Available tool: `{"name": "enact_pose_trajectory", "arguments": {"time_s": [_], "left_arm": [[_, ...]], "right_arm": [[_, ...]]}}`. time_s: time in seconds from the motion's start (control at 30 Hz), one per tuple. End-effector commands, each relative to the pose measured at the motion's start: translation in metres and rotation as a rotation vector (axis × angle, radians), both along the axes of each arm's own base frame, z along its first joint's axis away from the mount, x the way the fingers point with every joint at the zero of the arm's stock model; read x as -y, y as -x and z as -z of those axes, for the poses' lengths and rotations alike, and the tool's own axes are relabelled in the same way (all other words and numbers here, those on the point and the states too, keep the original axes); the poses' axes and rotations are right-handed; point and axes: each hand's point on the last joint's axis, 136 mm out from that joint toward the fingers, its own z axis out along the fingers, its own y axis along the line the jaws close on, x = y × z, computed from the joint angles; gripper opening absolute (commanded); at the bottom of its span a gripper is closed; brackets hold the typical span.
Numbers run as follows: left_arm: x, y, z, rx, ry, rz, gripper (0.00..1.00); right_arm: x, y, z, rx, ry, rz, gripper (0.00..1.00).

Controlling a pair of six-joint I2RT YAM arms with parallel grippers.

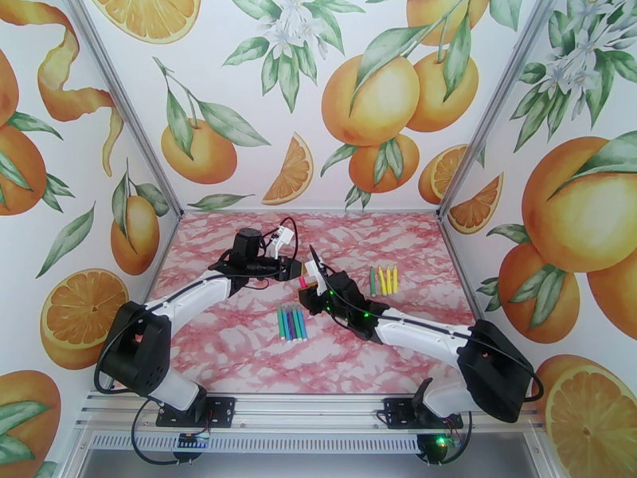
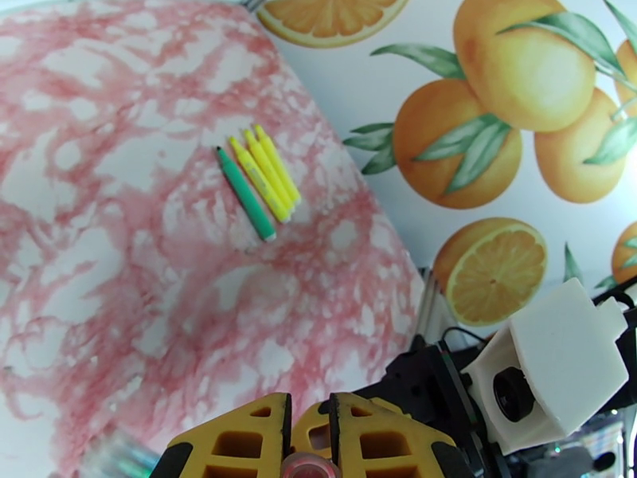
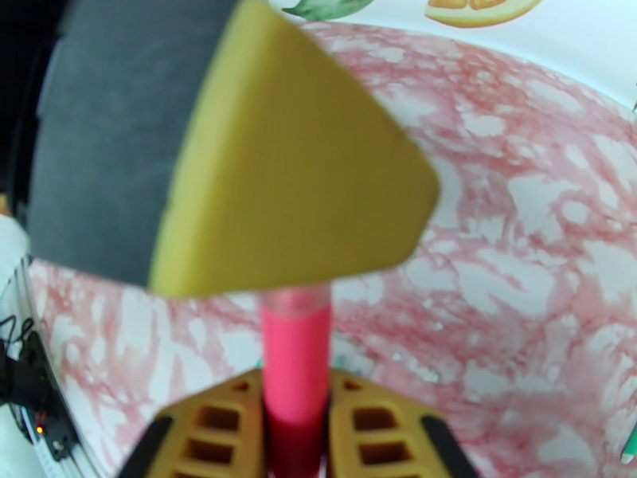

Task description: Open the pen caps

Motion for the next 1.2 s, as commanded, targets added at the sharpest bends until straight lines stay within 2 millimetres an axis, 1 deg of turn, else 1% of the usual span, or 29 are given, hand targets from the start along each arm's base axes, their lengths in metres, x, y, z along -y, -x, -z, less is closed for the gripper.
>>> {"name": "enact_pose_trajectory", "arguments": {"time_s": [0.0,0.13,0.3,0.57,0.7,0.8,1.17], "left_arm": [[0.003,-0.004,-0.016,0.049,0.012,0.007,0.00],[0.001,-0.009,-0.022,0.063,0.013,-0.021,0.00],[-0.008,-0.021,-0.028,0.069,0.006,-0.092,0.00],[-0.033,-0.045,-0.032,0.059,-0.009,-0.253,0.00],[-0.040,-0.055,-0.041,0.078,-0.006,-0.300,0.00],[-0.043,-0.059,-0.043,0.088,-0.023,-0.319,0.00],[-0.060,-0.076,-0.035,0.015,-0.012,-0.408,0.00]], "right_arm": [[-0.003,0.002,0.003,0.000,-0.021,-0.026,0.17],[-0.003,0.005,0.009,-0.011,-0.016,-0.038,0.15],[0.001,0.010,0.021,-0.029,0.003,-0.047,0.10],[0.010,0.021,0.037,-0.055,0.028,-0.057,0.04],[0.012,0.025,0.040,-0.055,0.026,-0.064,0.01],[0.015,0.026,0.041,-0.051,0.023,-0.061,0.00],[0.020,0.031,0.044,-0.036,0.031,-0.067,0.00]]}}
